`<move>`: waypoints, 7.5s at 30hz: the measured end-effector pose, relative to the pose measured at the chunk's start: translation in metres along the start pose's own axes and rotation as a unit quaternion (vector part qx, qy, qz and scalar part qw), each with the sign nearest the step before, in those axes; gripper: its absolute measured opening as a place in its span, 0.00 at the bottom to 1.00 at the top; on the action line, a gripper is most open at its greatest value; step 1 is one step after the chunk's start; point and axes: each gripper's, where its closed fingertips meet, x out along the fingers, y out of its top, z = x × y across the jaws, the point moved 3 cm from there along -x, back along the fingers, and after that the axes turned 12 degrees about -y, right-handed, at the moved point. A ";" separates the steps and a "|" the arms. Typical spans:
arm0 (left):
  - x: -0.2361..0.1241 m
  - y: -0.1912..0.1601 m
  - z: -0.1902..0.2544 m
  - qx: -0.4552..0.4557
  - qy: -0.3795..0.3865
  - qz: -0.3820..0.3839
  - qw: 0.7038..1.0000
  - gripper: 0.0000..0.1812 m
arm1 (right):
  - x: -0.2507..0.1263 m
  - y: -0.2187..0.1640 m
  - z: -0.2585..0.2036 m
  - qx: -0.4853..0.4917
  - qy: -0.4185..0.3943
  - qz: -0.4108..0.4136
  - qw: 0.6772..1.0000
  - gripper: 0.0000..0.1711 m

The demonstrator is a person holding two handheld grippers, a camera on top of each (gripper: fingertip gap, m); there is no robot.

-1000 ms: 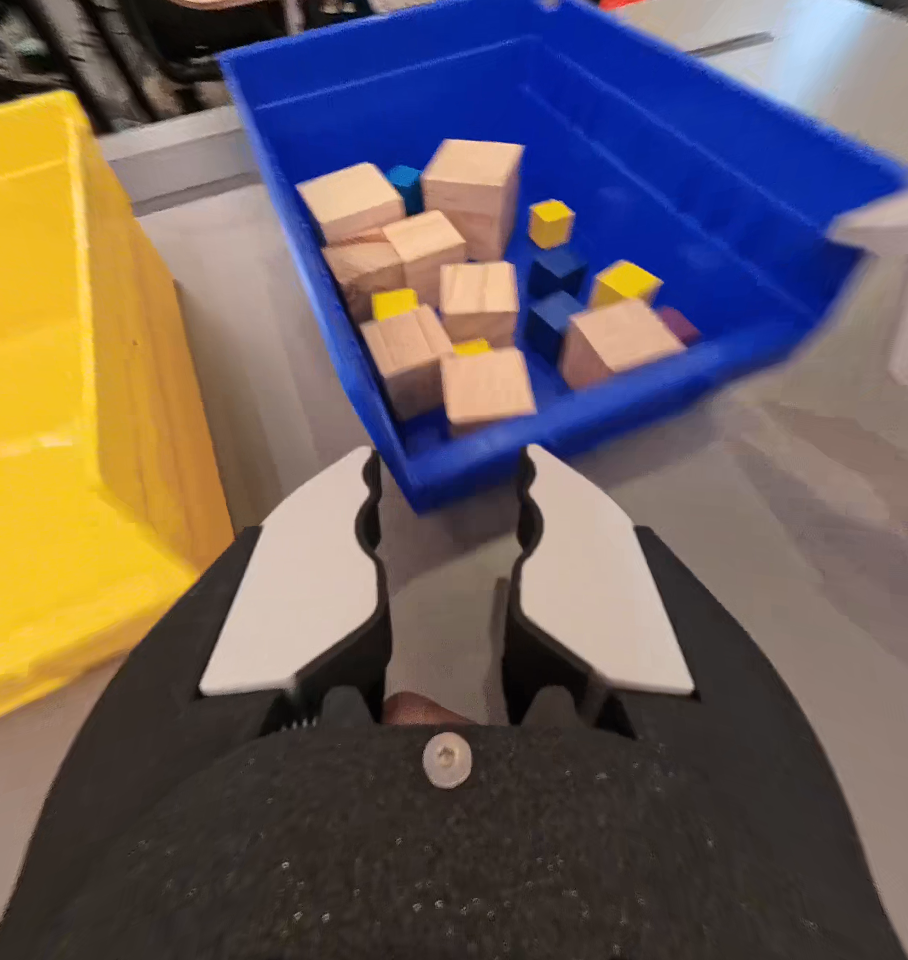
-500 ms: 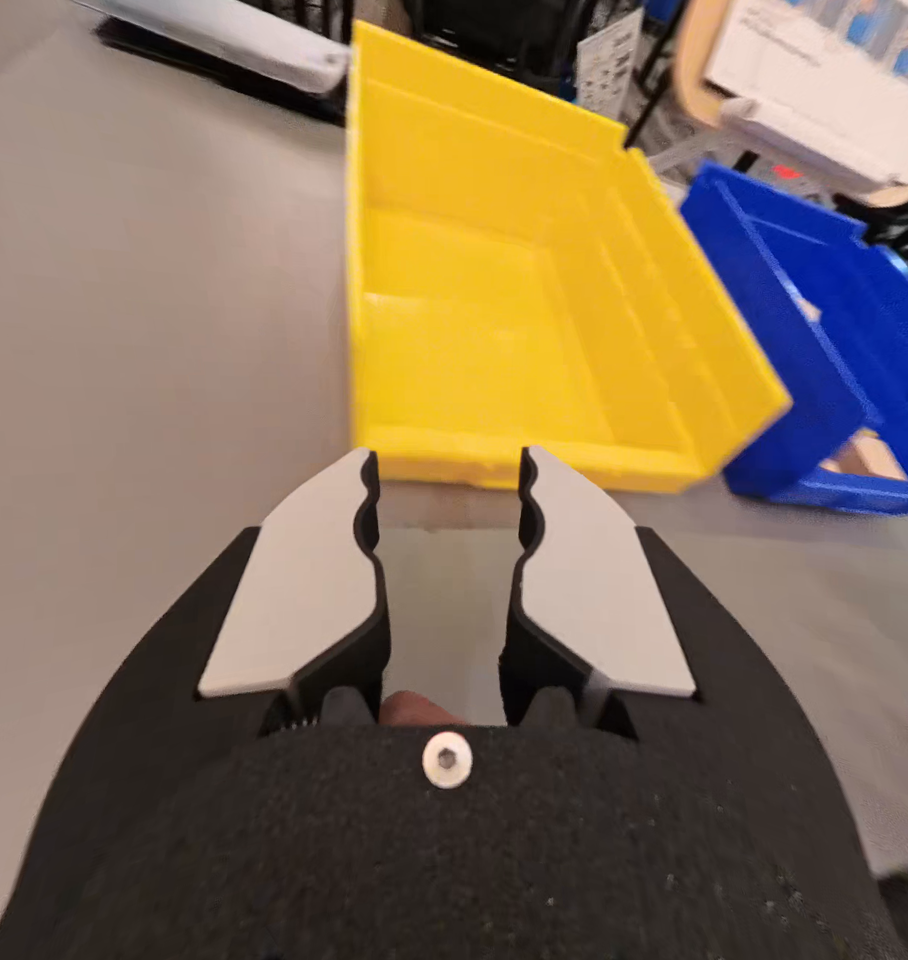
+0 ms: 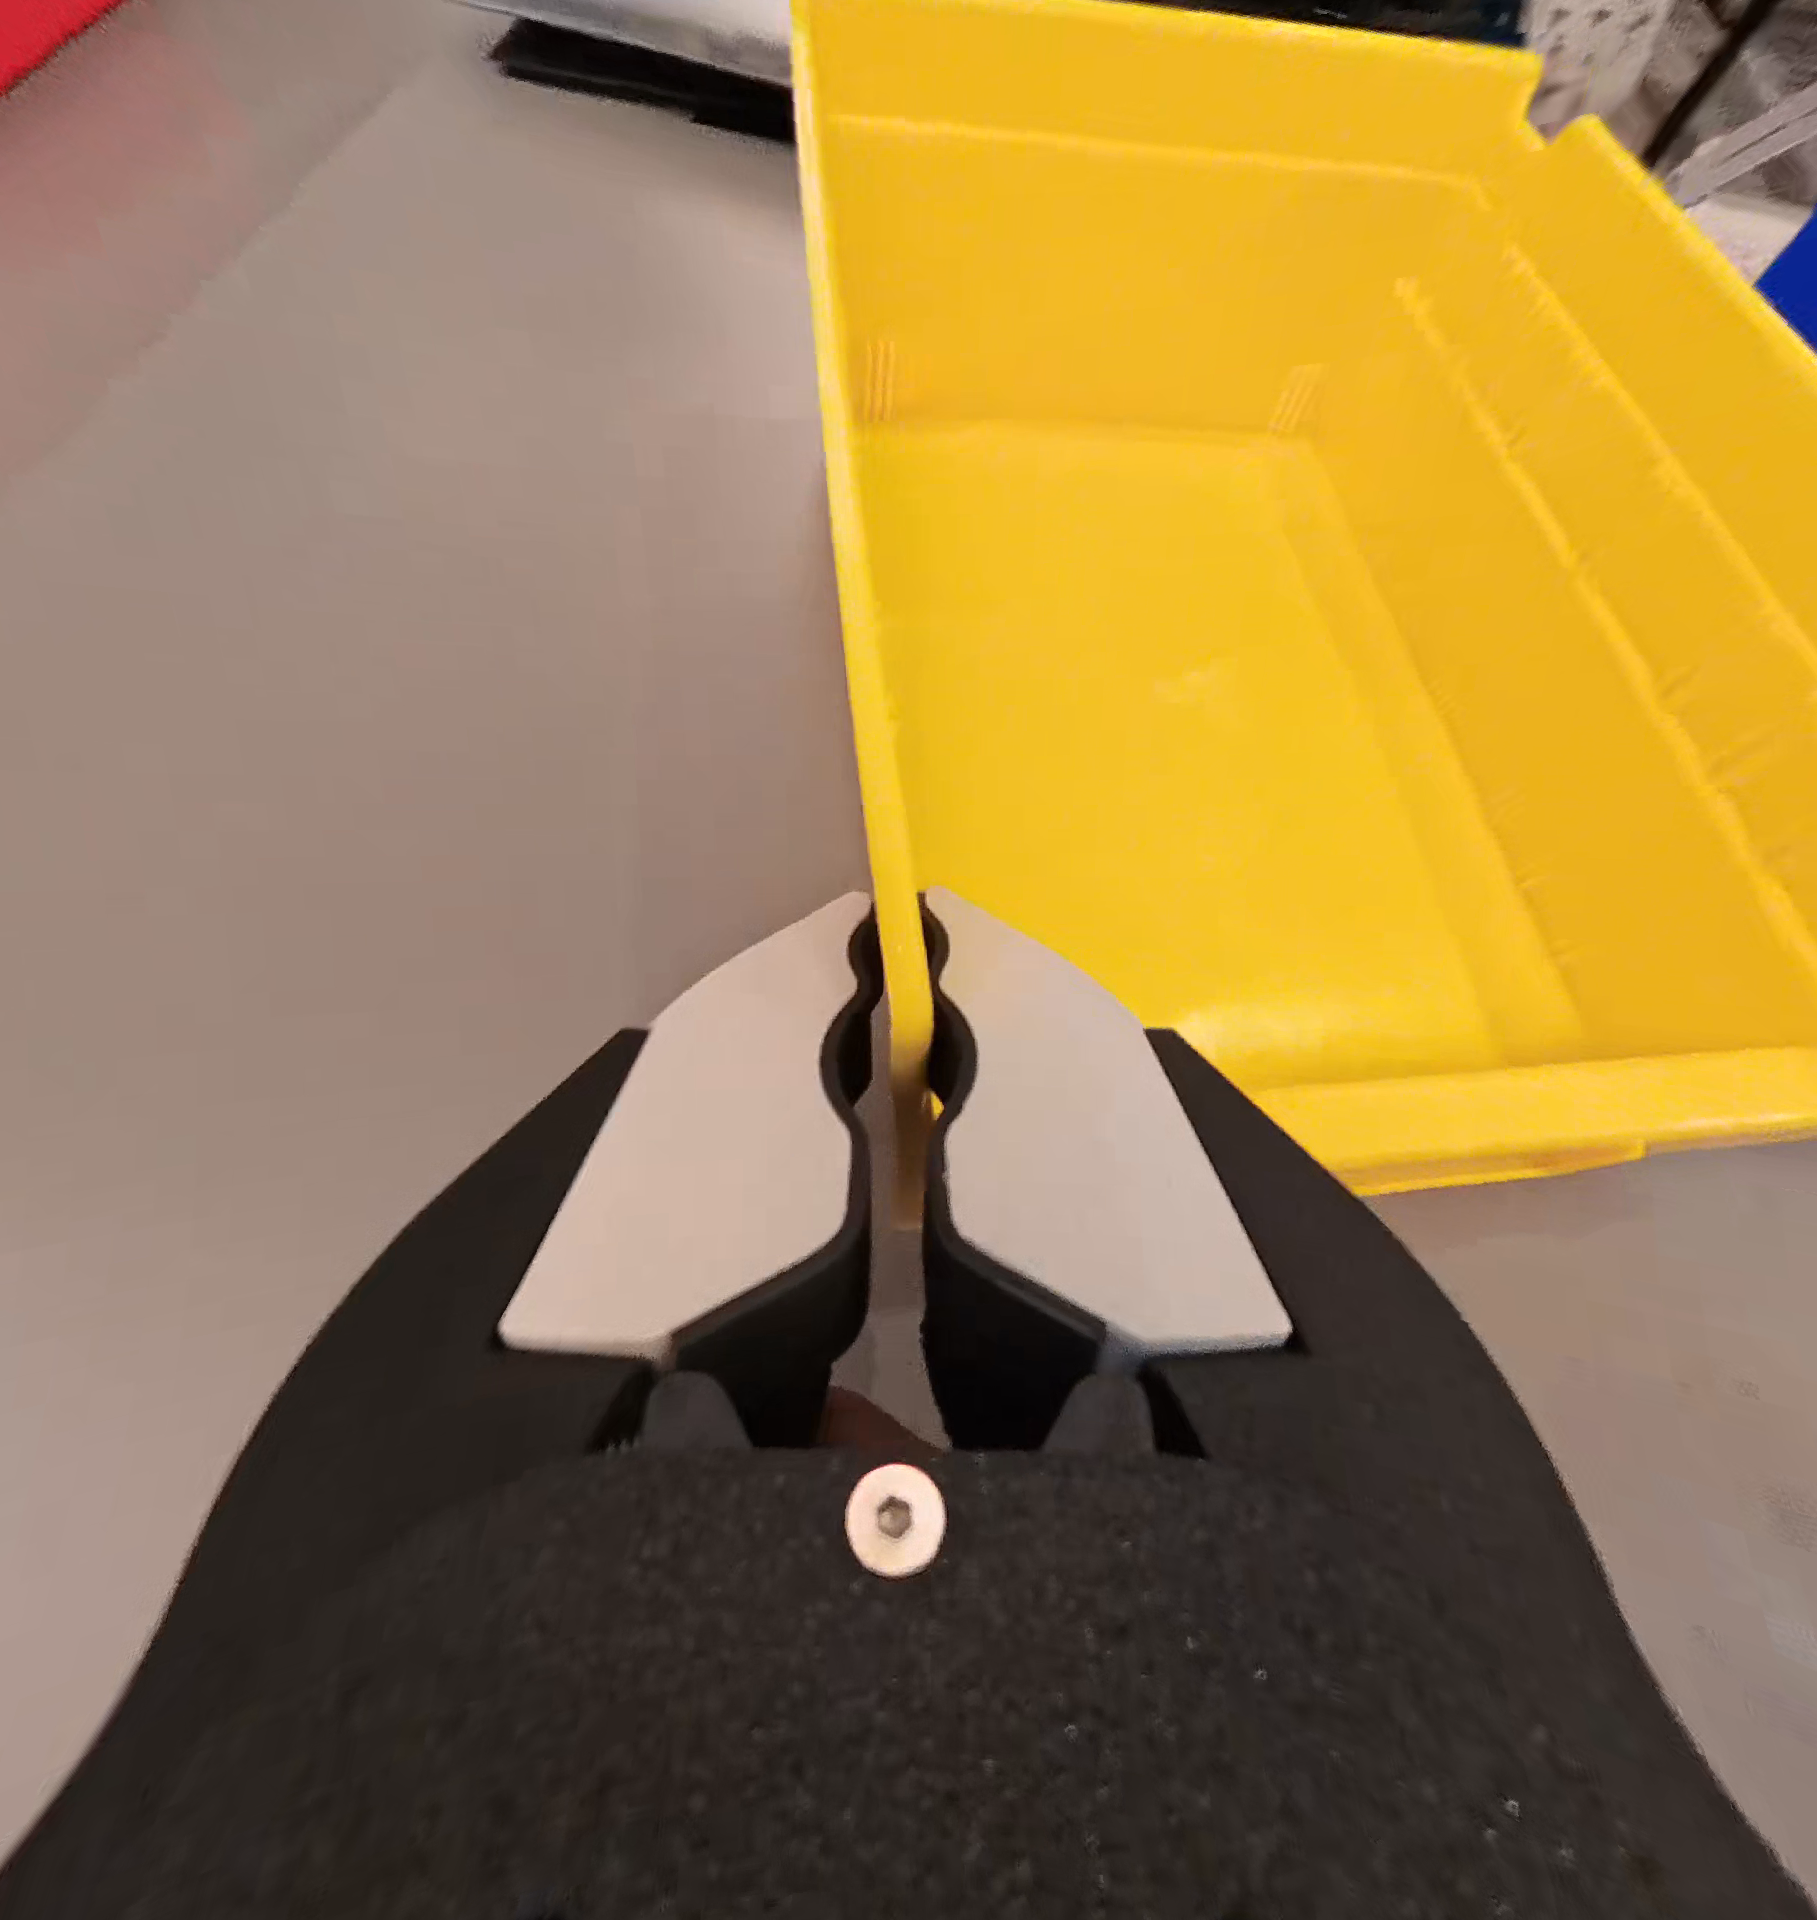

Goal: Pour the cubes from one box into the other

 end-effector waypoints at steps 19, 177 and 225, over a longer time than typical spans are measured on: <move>-0.116 0.081 0.138 0.085 -0.009 0.162 0.983 0.02 | -0.052 0.105 0.100 0.043 -0.125 0.136 0.982 0.02; 0.061 0.018 0.073 0.097 -0.002 -0.002 0.995 0.02 | -0.038 -0.031 0.171 -0.015 -0.063 0.017 0.998 0.33; 0.070 -0.029 0.669 -0.117 -0.410 -0.056 0.903 0.03 | -0.268 0.073 0.552 -0.091 -0.499 -0.096 0.856 0.02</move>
